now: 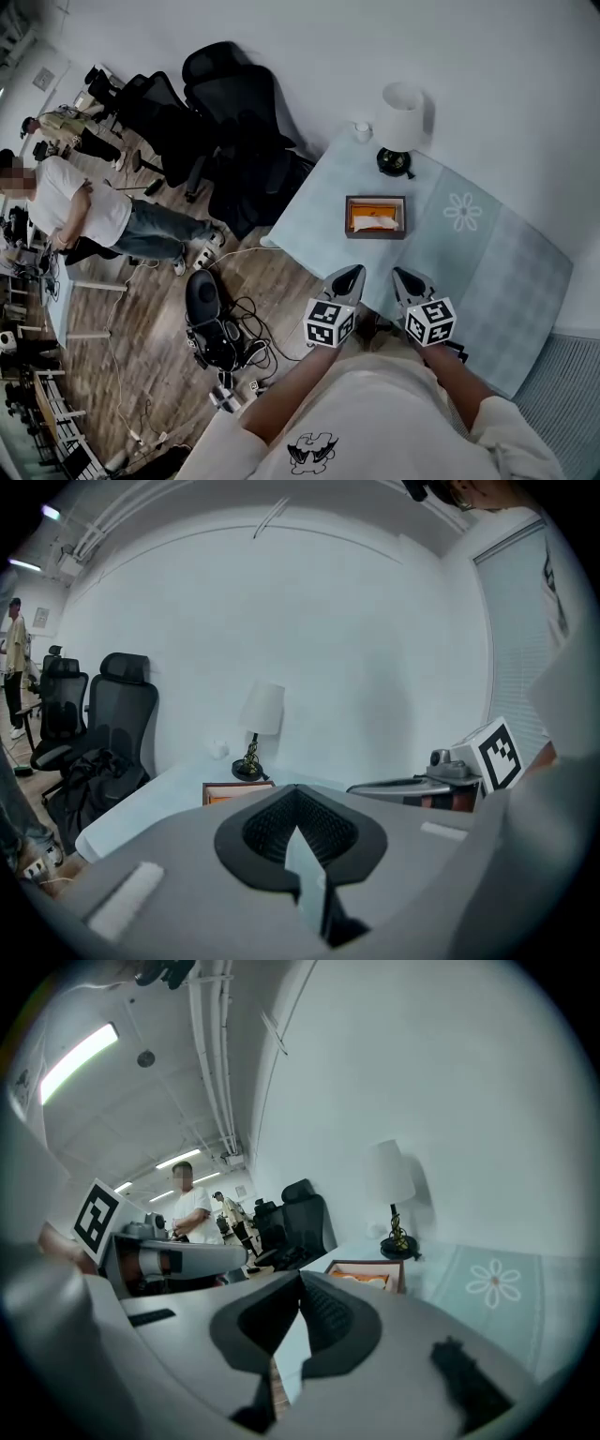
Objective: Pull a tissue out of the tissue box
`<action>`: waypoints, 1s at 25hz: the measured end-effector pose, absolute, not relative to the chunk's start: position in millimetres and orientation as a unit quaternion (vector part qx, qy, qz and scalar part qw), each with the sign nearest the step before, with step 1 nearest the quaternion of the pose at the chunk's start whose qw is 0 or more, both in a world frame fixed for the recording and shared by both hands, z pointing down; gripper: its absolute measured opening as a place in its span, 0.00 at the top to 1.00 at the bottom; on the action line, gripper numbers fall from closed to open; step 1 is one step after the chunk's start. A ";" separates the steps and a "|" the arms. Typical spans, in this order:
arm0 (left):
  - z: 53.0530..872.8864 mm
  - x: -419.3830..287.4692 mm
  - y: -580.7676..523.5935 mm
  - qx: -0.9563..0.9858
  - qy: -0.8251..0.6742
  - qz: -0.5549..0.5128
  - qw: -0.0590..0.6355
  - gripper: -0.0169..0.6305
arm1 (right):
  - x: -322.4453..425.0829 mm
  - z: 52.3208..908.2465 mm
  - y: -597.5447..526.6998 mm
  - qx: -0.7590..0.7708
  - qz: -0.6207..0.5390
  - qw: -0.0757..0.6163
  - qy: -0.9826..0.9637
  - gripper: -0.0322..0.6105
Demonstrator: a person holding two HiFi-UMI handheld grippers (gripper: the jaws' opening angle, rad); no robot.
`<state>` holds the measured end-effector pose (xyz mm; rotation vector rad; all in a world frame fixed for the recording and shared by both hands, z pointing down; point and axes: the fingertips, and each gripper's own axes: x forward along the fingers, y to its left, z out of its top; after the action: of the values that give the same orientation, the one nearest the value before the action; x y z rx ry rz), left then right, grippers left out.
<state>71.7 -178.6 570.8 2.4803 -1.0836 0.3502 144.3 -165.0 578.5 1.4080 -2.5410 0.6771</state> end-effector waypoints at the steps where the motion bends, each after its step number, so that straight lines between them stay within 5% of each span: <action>1: 572.0 74.0 -182.0 0.891 -0.385 0.128 0.205 0.96 | 143.9 579.6 -167.7 0.472 0.226 0.081 -0.848 0.94; 25: 621.7 58.5 -262.0 0.893 -0.355 0.181 0.211 0.96 | 144.6 614.4 -246.3 0.481 0.188 0.194 -0.834 0.94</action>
<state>58.5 -262.0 621.7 2.4815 -0.9867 0.5024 144.6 -246.3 614.4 1.3478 -2.3389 0.5272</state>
